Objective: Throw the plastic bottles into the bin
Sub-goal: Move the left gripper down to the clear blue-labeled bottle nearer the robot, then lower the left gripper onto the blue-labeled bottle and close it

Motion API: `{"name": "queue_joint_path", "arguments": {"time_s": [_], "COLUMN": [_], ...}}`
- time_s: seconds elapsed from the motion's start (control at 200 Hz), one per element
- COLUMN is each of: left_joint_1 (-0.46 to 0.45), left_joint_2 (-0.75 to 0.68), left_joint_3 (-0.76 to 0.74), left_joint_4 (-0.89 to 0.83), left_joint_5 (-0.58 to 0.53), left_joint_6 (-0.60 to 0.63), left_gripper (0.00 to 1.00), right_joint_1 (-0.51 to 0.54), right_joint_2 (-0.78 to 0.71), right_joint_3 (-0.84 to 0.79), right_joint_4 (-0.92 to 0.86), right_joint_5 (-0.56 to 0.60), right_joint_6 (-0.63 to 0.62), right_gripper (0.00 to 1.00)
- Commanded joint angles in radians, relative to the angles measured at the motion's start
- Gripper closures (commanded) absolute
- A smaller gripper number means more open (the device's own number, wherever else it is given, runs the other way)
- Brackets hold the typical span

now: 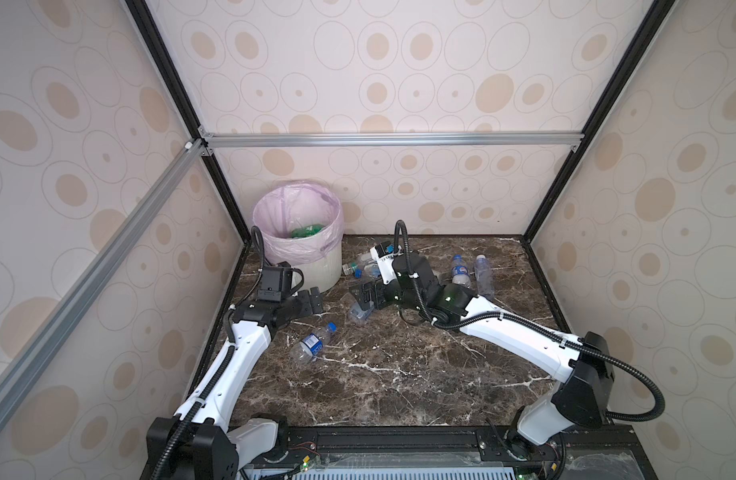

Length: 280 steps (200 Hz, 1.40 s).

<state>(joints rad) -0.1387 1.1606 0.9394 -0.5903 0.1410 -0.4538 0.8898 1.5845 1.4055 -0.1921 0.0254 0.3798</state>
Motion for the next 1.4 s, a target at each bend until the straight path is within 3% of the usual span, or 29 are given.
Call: {"name": "queue_joint_path", "arguments": {"time_s": [0.0,0.525,1.075,1.395], "left_joint_1": [-0.008,-0.018,-0.083,-0.158], "left_joint_2": [-0.013,0.039,0.144,0.214], "left_joint_3": [-0.057,-0.222,-0.23,-0.232], "left_joint_4": [-0.002,0.048,0.112,0.193], "left_joint_5": [0.042,0.05,0.075,0.103], "left_joint_6": [-0.041,-0.052,-0.067,-0.107], "left_gripper": [0.01,0.01,0.01,0.16], "right_joint_1": [-0.006,-0.018,-0.033,-0.047], "right_joint_2": [-0.023,-0.038,-0.059,-0.079], "right_joint_3": [-0.013,-0.051,-0.09,-0.115], "right_joint_4": [0.023,0.041,0.059,0.062], "right_joint_5": [0.002,-0.008,-0.013,-0.01], "right_joint_6": [0.01,0.017,0.03,0.039], "right_gripper": [0.0,0.0,0.0,0.0]}}
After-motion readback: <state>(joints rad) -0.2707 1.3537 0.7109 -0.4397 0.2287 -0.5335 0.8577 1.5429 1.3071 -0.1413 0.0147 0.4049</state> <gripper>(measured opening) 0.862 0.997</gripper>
